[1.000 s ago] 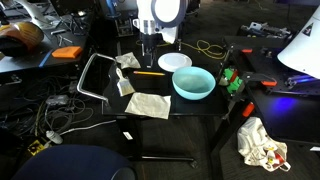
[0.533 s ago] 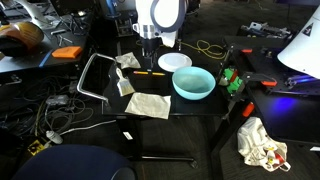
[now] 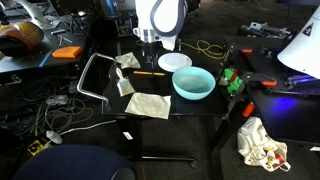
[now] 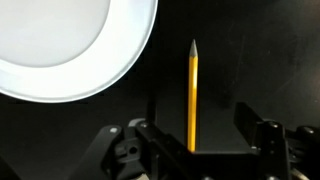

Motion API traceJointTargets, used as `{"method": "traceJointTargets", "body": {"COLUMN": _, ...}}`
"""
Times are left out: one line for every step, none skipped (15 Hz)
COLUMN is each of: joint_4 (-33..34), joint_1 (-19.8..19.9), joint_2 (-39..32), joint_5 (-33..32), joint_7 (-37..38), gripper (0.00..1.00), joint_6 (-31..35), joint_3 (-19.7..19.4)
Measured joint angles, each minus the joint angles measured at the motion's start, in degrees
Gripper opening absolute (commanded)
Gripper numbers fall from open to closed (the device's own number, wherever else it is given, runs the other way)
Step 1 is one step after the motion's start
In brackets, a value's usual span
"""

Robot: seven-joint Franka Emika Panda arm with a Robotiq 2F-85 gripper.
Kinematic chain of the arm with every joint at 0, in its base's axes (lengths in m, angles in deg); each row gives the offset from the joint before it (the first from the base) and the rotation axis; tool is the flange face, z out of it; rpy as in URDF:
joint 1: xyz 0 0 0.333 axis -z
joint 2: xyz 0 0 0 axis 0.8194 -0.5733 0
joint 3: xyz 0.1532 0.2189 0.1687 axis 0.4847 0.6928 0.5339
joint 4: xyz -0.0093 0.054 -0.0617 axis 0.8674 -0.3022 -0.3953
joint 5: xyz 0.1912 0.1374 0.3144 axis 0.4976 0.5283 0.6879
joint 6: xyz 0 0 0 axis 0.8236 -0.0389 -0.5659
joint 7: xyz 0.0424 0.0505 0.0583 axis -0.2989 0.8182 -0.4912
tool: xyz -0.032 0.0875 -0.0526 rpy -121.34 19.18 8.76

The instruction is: Put the pencil in the blue bowl

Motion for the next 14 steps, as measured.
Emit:
{"method": "traceJointTargets", "body": {"joint_4": 0.1, "joint_1": 0.0, "joint_2": -0.1, "joint_5": 0.0, "joint_7": 0.0, "gripper": 0.43, "joint_6": 0.0, "joint_3": 0.0}}
{"method": "traceJointTargets", "body": {"joint_4": 0.2, "joint_1": 0.0, "joint_2": -0.2, "joint_5": 0.0, "joint_7": 0.0, "gripper": 0.34, "joint_6": 0.0, "joint_3": 0.0}}
{"method": "traceJointTargets", "body": {"joint_4": 0.3, "joint_1": 0.0, "joint_2": -0.2, "joint_5": 0.0, "joint_7": 0.0, "gripper": 0.27, "joint_6": 0.0, "joint_3": 0.0}}
{"method": "traceJointTargets", "body": {"joint_4": 0.4, "joint_1": 0.0, "joint_2": -0.3, "joint_5": 0.0, "joint_7": 0.0, "gripper": 0.19, "joint_6": 0.0, "joint_3": 0.0}}
{"method": "traceJointTargets", "body": {"joint_4": 0.5, "joint_1": 0.0, "joint_2": -0.3, "joint_5": 0.0, "joint_7": 0.0, "gripper": 0.12, "joint_6": -0.1, "joint_3": 0.0}}
{"method": "traceJointTargets", "body": {"joint_4": 0.6, "joint_1": 0.0, "joint_2": -0.3, "joint_5": 0.0, "joint_7": 0.1, "gripper": 0.06, "joint_6": -0.1, "joint_3": 0.0}}
{"method": "traceJointTargets", "body": {"joint_4": 0.7, "joint_1": 0.0, "joint_2": -0.3, "joint_5": 0.0, "joint_7": 0.1, "gripper": 0.01, "joint_6": -0.1, "joint_3": 0.0}}
{"method": "traceJointTargets", "body": {"joint_4": 0.7, "joint_1": 0.0, "joint_2": -0.3, "joint_5": 0.0, "joint_7": 0.1, "gripper": 0.00, "joint_6": -0.1, "joint_3": 0.0}}
{"method": "traceJointTargets", "body": {"joint_4": 0.8, "joint_1": 0.0, "joint_2": -0.3, "joint_5": 0.0, "joint_7": 0.1, "gripper": 0.00, "joint_6": -0.1, "joint_3": 0.0}}
{"method": "traceJointTargets", "body": {"joint_4": 0.8, "joint_1": 0.0, "joint_2": -0.3, "joint_5": 0.0, "joint_7": 0.1, "gripper": 0.02, "joint_6": -0.1, "joint_3": 0.0}}
{"method": "traceJointTargets", "body": {"joint_4": 0.9, "joint_1": 0.0, "joint_2": -0.3, "joint_5": 0.0, "joint_7": 0.1, "gripper": 0.02, "joint_6": -0.1, "joint_3": 0.0}}
{"method": "traceJointTargets", "body": {"joint_4": 1.0, "joint_1": 0.0, "joint_2": -0.3, "joint_5": 0.0, "joint_7": 0.2, "gripper": 0.02, "joint_6": -0.1, "joint_3": 0.0}}
{"method": "traceJointTargets", "body": {"joint_4": 1.1, "joint_1": 0.0, "joint_2": -0.2, "joint_5": 0.0, "joint_7": 0.3, "gripper": 0.02, "joint_6": -0.1, "joint_3": -0.1}}
{"method": "traceJointTargets", "body": {"joint_4": 1.2, "joint_1": 0.0, "joint_2": 0.0, "joint_5": 0.0, "joint_7": 0.4, "gripper": 0.02, "joint_6": -0.1, "joint_3": -0.1}}
